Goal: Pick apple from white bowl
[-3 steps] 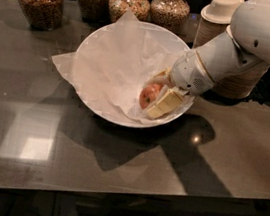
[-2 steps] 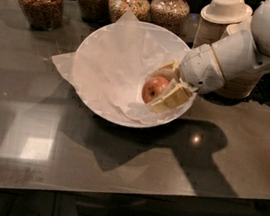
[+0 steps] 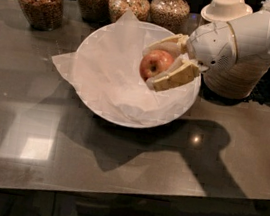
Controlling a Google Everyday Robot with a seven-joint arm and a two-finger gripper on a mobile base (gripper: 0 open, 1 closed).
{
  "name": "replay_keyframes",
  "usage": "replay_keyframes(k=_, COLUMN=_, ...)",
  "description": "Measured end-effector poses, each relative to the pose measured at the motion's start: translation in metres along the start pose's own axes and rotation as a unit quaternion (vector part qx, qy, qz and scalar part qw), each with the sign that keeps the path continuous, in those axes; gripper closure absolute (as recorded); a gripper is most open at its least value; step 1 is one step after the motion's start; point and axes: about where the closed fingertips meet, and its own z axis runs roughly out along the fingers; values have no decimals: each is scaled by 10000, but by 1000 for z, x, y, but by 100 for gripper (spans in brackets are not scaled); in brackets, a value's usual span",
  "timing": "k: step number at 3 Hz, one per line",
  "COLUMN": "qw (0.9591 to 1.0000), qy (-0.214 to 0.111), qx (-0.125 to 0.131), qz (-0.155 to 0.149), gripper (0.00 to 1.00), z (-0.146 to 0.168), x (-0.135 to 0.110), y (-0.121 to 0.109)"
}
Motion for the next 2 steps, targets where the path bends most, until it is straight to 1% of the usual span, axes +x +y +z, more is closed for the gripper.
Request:
replay_keyframes(k=1, qw=9991, qy=182, qx=-109, qz=-369, gripper=100, z=0, x=-69, y=-13)
replay_keyframes(k=2, qw=9991, qy=182, qx=-109, qz=-370, gripper=100, z=0, x=-69, y=-13)
